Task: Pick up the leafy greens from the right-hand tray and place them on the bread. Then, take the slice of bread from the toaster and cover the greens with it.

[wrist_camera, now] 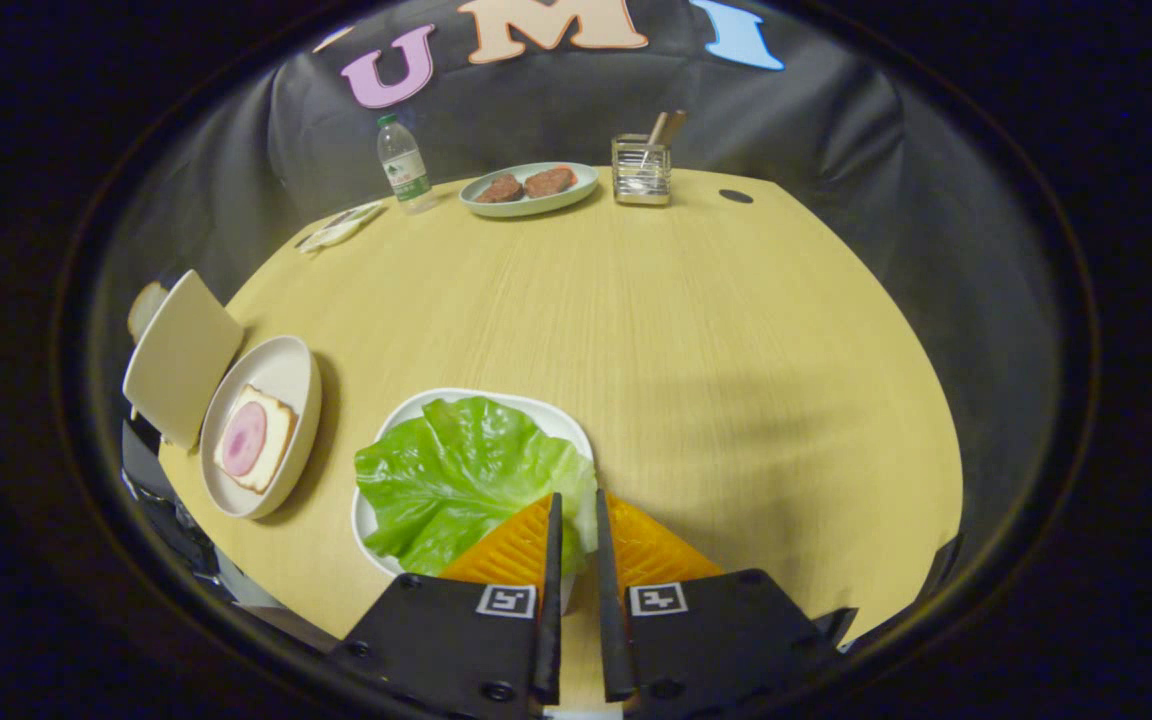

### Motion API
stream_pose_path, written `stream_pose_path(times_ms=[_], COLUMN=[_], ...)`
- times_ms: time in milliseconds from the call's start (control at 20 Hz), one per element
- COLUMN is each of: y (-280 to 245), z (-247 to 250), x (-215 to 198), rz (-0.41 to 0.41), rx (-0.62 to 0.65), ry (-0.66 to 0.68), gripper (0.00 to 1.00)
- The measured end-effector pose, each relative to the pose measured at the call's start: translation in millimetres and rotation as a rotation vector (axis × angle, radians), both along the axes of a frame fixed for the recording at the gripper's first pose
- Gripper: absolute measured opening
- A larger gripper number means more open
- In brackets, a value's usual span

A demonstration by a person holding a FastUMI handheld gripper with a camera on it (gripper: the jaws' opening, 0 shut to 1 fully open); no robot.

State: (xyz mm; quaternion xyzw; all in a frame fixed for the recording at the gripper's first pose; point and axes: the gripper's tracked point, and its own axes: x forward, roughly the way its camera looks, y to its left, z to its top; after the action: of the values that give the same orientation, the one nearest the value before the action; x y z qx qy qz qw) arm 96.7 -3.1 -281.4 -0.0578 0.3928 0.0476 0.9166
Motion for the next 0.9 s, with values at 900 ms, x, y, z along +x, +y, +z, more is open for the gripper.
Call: stream_pose_path(times_ms=[900], y=[67.2], z=[104.7], x=[-22.9], rz=[-0.001], rx=[0.152], ry=[-0.136], gripper=[0.04])
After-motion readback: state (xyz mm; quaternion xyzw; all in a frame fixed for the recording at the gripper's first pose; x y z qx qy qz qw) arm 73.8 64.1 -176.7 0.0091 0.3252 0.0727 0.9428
